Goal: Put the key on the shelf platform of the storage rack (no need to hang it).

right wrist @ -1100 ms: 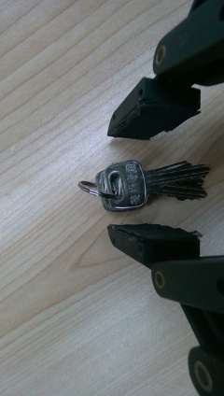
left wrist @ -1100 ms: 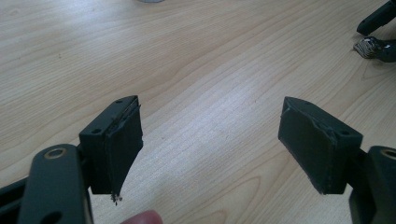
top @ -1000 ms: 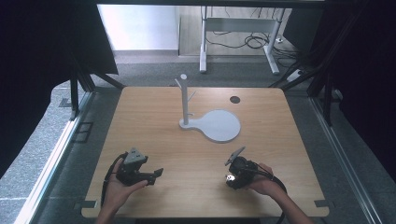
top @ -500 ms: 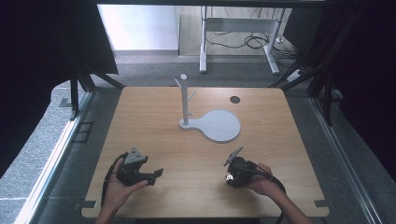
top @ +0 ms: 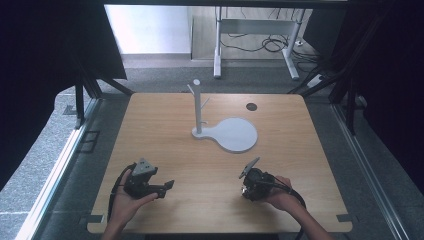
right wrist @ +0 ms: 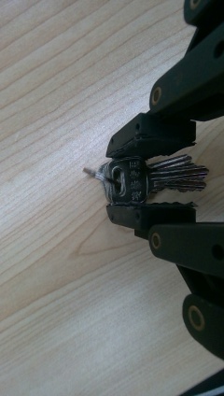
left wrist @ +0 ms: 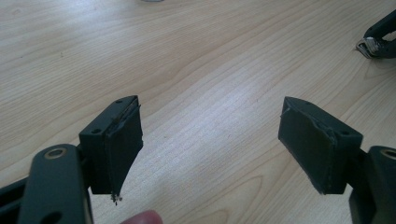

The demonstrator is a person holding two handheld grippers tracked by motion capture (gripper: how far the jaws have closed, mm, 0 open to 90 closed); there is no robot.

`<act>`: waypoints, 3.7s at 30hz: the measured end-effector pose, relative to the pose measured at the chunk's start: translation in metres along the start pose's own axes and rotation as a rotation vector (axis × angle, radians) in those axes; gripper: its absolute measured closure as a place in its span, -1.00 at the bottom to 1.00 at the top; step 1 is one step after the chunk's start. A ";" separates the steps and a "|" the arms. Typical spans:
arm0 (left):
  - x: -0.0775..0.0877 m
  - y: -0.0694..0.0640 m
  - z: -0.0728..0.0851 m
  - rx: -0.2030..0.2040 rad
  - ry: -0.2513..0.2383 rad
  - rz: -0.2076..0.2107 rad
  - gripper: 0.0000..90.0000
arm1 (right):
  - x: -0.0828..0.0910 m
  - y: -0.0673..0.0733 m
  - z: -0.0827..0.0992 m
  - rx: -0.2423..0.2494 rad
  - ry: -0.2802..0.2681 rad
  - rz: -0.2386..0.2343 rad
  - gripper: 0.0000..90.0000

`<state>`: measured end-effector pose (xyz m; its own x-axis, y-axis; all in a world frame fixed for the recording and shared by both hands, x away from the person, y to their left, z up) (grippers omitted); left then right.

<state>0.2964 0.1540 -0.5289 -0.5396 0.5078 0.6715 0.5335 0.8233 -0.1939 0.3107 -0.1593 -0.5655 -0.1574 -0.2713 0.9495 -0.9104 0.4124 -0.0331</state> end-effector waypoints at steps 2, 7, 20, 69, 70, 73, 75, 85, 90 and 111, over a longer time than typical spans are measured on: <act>0.000 0.000 0.000 -0.001 0.000 0.000 -0.51 | 0.001 0.000 0.000 0.000 0.003 -0.001 0.50; 0.000 -0.001 0.000 0.001 -0.002 0.002 -0.51 | 0.011 -0.001 -0.001 0.000 -0.014 -0.007 0.50; 0.001 -0.001 -0.001 0.000 -0.005 0.005 -0.51 | 0.047 -0.005 -0.010 0.010 -0.066 0.032 0.50; -0.002 -0.006 -0.001 -0.006 -0.004 0.025 -0.50 | 0.076 -0.054 -0.040 -0.028 -0.071 0.088 0.50; -0.002 -0.006 -0.001 -0.006 -0.003 0.025 -0.50 | 0.076 -0.056 -0.041 -0.027 -0.067 0.091 0.50; -0.003 -0.005 0.000 -0.001 -0.003 0.023 -0.50 | 0.075 -0.061 -0.046 -0.032 -0.064 0.093 0.50; -0.003 -0.005 0.000 -0.004 -0.001 0.024 -0.50 | 0.075 -0.063 -0.048 -0.035 -0.065 0.092 0.50; 0.000 -0.001 -0.001 0.008 -0.004 0.020 -0.50 | 0.072 -0.078 -0.061 -0.068 -0.065 0.083 0.50; -0.002 -0.003 0.000 0.007 -0.001 0.021 -0.50 | 0.070 -0.088 -0.069 -0.090 -0.069 0.084 0.50; -0.008 -0.011 0.001 -0.016 0.015 0.035 -0.50 | 0.074 -0.118 -0.092 -0.150 -0.086 0.091 0.50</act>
<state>0.2943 0.1413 -0.5327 -0.5109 0.5320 0.6752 0.5624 0.8009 -0.2055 0.4421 -0.1477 -0.4628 -0.2745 -0.2972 0.9145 -0.8246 0.5620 -0.0649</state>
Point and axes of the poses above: each handheld gripper's, and its own axes: x roughly backward along the jaws, z roughly out of its underside, y roughly to its left, the point moved 7 cm from there along -x, roughly forward along the jaws, and after that the axes turned 7 degrees about x, right-handed, at the moved point
